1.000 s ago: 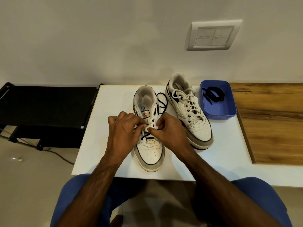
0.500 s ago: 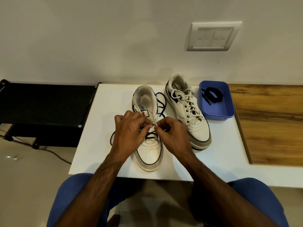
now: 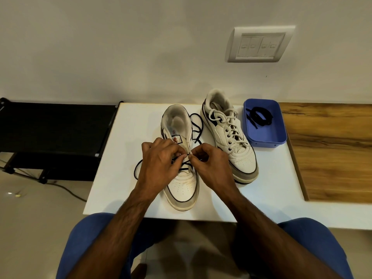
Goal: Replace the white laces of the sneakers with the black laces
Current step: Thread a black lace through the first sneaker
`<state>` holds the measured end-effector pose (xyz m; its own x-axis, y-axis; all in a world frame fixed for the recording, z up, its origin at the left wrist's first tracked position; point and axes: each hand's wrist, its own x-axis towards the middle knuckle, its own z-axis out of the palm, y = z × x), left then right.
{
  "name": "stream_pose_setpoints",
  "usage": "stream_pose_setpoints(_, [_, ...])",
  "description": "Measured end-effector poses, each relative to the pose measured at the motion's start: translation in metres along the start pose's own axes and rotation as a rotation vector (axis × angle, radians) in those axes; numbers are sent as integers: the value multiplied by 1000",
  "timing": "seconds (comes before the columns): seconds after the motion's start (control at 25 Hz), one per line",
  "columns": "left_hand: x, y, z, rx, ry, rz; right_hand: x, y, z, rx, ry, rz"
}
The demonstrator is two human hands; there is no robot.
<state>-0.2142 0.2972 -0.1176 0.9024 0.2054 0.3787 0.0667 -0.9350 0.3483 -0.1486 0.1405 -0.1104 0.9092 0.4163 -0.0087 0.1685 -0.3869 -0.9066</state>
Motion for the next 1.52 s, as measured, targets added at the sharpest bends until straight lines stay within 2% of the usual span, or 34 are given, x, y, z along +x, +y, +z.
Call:
stream_pose_setpoints(0.96, [0,11,4,-58,-30,-77,0,2,0,-2,12,-1])
stream_pose_setpoints(1.28, [-1,8,5,-30,6,-50,-3,2,2,13,27,1])
stream_pose_setpoints(1.52, [0,6,7,-103,6,-81,-3,2,1,13,27,30])
